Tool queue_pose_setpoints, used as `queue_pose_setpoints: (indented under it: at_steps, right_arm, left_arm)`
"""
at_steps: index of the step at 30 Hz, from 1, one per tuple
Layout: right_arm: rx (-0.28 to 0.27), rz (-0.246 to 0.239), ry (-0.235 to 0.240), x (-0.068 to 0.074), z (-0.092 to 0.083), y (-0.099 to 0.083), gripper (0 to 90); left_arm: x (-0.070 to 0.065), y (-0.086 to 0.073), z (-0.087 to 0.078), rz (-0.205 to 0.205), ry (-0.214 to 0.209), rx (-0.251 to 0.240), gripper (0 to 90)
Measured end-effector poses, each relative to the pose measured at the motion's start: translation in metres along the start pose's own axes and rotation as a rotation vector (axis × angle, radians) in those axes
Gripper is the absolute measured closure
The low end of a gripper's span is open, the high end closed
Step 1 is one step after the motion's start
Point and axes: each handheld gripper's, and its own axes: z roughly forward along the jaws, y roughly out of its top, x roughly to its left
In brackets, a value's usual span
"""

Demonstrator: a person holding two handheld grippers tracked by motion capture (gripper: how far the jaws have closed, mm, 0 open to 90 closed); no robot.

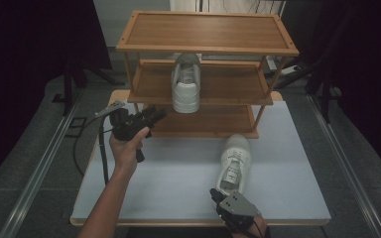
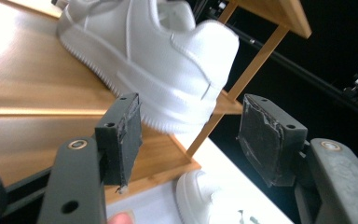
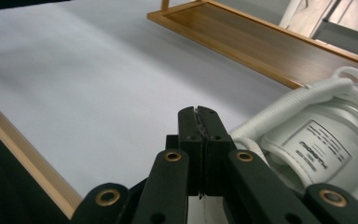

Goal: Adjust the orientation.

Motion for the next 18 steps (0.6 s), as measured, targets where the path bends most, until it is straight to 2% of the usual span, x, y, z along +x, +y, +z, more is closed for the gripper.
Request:
queue_pose_setpoints:
  at_steps: [2,8,9,10,13,17,18]
  right_arm:
    - [-0.004,0.009,0.0,-0.002,-0.005,-0.003,88.9]
    - [-0.006,0.039,-0.011,-0.015,-0.02,-0.013,88.9]
    - [-0.007,0.049,-0.009,-0.018,-0.023,-0.015,88.9]
    - [-0.01,0.059,-0.005,-0.021,-0.026,-0.017,88.9]
    - [-0.014,0.083,-0.01,-0.031,-0.033,-0.023,88.8]
    - [-0.014,0.104,-0.028,-0.04,-0.04,-0.028,88.4]
    - [-0.011,0.127,-0.04,-0.047,-0.042,-0.03,86.6]
  left_arm:
    - [0.0,-0.003,-0.003,0.001,0.001,0.004,38.3]
    - [0.0,-0.036,-0.025,0.009,-0.004,0.041,38.3]
    - [0.0,-0.036,-0.025,0.009,-0.004,0.041,38.2]
    - [0.001,-0.048,-0.031,0.005,-0.006,0.06,38.3]
    - [0.002,-0.064,-0.038,-0.003,-0.006,0.084,38.2]
    - [0.003,-0.075,-0.044,-0.004,-0.002,0.1,37.9]
    - [0.003,-0.08,-0.047,-0.008,-0.002,0.099,37.8]
